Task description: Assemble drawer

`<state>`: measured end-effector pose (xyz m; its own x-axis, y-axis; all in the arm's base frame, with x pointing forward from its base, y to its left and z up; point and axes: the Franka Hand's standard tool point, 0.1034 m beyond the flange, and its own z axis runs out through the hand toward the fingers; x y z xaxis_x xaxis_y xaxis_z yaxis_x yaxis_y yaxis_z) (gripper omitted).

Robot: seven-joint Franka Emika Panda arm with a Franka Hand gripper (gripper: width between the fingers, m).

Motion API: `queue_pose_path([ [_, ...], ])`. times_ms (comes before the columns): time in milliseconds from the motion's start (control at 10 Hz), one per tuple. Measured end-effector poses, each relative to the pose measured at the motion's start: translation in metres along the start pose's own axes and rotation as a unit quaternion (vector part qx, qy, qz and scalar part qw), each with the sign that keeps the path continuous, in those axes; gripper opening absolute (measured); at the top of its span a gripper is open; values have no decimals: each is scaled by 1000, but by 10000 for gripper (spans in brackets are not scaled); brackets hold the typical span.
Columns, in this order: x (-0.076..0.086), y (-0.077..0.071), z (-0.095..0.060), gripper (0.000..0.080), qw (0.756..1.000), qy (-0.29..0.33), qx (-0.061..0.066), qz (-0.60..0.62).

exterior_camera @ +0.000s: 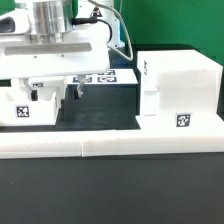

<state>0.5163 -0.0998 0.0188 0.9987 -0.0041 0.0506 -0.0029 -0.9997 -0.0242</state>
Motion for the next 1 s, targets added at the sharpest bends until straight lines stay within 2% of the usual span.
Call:
queue_pose_path([
  [200,-4,1,9,648,1000,1,-6,-2],
  [500,-6,0,13,648,1000,1,-8,-3],
  [600,-8,0,13,560,1000,1,-9,-3],
  [700,-7,0,13,560,1000,1,-9,-3],
  [800,-7,0,13,371,1000,1,-9,-3],
  [900,-7,0,13,371,1000,1,-9,-3],
  [1000,-7,0,13,147,1000,1,-9,-3],
])
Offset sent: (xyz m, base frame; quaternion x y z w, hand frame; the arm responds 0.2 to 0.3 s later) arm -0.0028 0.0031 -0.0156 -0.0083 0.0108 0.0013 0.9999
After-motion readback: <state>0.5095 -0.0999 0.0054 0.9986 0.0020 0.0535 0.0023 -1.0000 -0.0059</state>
